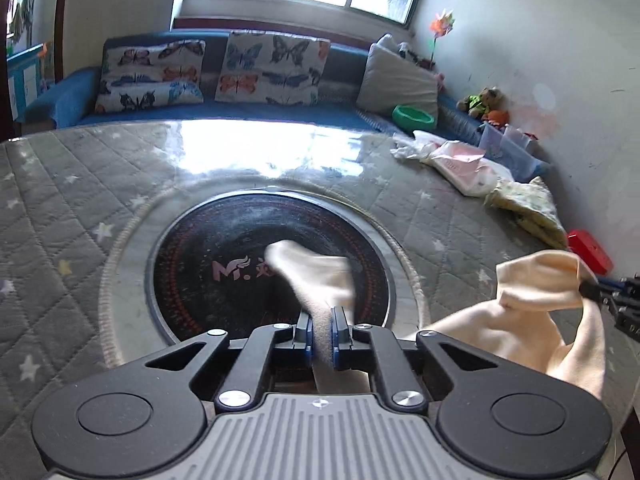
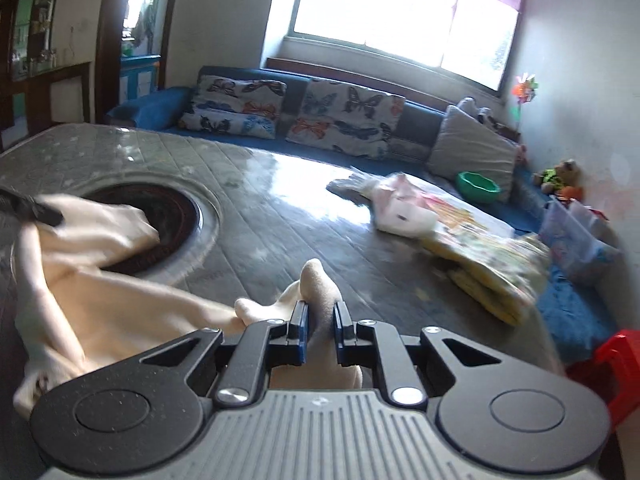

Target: Fold clothes

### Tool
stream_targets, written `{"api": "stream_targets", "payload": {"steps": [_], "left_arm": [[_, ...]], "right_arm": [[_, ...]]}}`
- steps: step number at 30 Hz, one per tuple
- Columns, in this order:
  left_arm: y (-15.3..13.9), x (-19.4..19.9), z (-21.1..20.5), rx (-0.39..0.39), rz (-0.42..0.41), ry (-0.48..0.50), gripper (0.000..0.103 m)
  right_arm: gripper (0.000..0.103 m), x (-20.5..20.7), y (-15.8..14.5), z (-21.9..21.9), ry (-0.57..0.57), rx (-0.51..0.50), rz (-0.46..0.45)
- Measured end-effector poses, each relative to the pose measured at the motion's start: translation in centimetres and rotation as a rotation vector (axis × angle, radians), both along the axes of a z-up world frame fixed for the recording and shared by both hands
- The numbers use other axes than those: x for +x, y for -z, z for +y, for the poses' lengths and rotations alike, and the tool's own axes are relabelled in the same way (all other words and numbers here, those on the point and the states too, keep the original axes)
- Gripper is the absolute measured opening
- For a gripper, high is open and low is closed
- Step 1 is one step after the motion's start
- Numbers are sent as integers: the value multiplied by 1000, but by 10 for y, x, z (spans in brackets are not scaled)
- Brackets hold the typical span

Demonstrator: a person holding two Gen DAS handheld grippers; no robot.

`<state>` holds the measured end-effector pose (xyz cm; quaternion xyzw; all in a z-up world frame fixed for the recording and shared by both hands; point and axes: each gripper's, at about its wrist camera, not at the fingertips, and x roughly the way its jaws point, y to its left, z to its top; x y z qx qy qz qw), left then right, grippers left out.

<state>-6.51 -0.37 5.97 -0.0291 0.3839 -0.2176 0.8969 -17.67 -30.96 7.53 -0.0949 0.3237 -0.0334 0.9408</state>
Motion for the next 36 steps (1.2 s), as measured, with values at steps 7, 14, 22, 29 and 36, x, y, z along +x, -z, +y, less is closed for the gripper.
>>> {"api": "stream_targets", "payload": {"steps": [7,14,22,29,36], "left_arm": [[-2,-36,34,45,17,-4,10],[11,-49,65,125,97,-41,15],[0,-54,74,161,66,-72,44],[-16,-34,53,132,-1,-30,44],[6,7,15,119,49,5,42]], "right_arm": [[25,-32,18,-2,4,-33,124],[48,-29,-3,9,-42,-5,37],[61,21,30,38,-138,13,70],[61,39,60,32,-90,-71,117],[67,29,54,-16,127,-149,115]]}}
